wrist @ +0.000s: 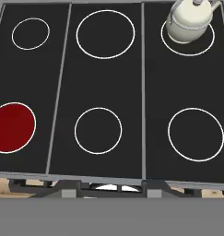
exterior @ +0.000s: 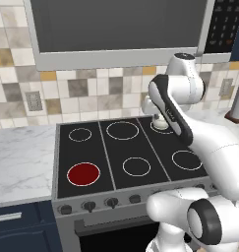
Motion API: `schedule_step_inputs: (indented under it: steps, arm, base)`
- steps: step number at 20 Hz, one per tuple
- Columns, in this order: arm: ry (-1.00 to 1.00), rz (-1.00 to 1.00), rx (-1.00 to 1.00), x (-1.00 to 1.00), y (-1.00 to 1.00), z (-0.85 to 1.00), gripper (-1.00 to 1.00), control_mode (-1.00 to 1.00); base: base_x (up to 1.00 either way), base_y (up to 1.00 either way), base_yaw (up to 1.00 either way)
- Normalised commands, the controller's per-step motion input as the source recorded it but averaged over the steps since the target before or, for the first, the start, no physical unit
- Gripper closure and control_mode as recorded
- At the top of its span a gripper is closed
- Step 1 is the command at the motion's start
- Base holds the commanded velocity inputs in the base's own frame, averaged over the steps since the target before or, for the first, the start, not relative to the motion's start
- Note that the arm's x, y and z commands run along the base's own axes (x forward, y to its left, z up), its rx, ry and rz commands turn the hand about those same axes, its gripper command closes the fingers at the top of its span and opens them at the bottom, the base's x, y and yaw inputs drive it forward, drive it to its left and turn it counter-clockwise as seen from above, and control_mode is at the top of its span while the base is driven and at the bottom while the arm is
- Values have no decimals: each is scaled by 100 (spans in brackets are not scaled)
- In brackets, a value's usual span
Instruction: Turn off the front left burner of the stove.
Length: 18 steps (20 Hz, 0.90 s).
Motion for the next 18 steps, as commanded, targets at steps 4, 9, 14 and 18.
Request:
schedule_step_inputs:
  steps: [4,9,14,18]
  arm:
    - [1,1,-7,-7,0,-22,-100,-100]
    - [-1,8,-28,-45,47,-41,-100,-100]
    - [-3,13,-29,-20,77,-38,-100,-100]
    - [0,13,-23,-6,63,-25,-100,-100]
  base:
    - [0,0,0]
    - [0,0,0]
    - [0,0,0]
    - [0,0,0]
